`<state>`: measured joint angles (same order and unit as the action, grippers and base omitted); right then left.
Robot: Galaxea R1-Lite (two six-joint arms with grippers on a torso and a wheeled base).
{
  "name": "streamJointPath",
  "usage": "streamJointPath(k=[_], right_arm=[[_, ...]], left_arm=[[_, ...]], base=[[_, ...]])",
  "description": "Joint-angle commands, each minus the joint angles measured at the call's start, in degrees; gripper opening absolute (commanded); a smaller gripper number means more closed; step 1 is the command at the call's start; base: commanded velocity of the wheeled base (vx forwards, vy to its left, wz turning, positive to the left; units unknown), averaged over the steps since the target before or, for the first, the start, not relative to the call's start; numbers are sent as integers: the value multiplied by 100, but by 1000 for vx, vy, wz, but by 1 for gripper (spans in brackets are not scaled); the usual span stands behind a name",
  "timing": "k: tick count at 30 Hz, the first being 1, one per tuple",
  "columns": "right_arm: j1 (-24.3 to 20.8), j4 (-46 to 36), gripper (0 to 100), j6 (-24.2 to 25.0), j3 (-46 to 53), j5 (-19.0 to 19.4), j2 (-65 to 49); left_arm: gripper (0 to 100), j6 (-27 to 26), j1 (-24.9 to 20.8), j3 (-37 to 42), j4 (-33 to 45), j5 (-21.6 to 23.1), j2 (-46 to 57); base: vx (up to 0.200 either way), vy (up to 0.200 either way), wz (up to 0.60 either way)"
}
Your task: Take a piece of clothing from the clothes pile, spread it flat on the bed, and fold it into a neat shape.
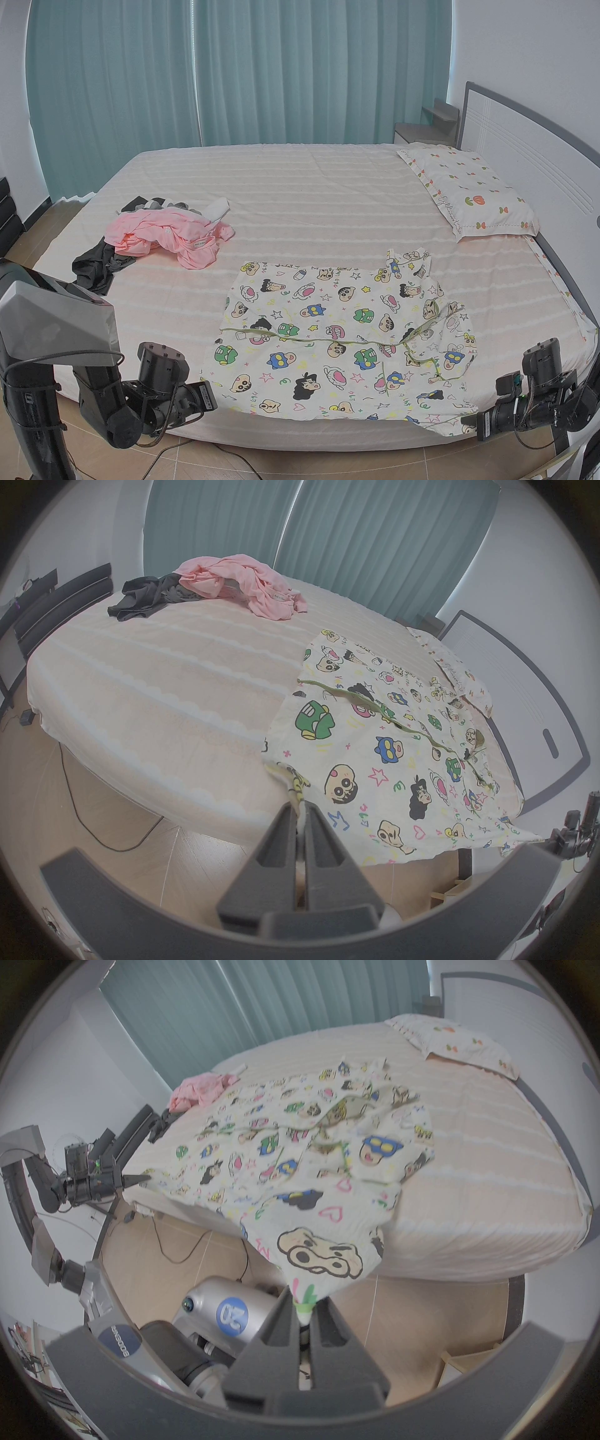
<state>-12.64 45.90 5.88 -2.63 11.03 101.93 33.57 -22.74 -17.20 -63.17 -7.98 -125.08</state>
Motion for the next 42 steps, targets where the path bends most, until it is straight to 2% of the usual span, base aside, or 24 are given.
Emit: streamJointPath(k=[1,5,12,24,42], right_arm=[[139,16,0,72,-246,4,-226],[174,-2,0,116,-501,13,-164],[253,-274,0,142,-976,13,-120],[543,-1276,0,151,-1890,101,-59],[640,-1426,0,203,-3191,74,1057]], left_arm=[[0,9,32,-433,376,-1,159],[0,27,32,-952,1140,7,247],[0,53,67,-1699,1975,16,247],[0,413,261,-2455,2617,16,238],[0,703,393,-3905,3470,16,-404]], base=[[0,0,0],[0,0,0],[0,0,0],[0,0,0],[0,0,0]])
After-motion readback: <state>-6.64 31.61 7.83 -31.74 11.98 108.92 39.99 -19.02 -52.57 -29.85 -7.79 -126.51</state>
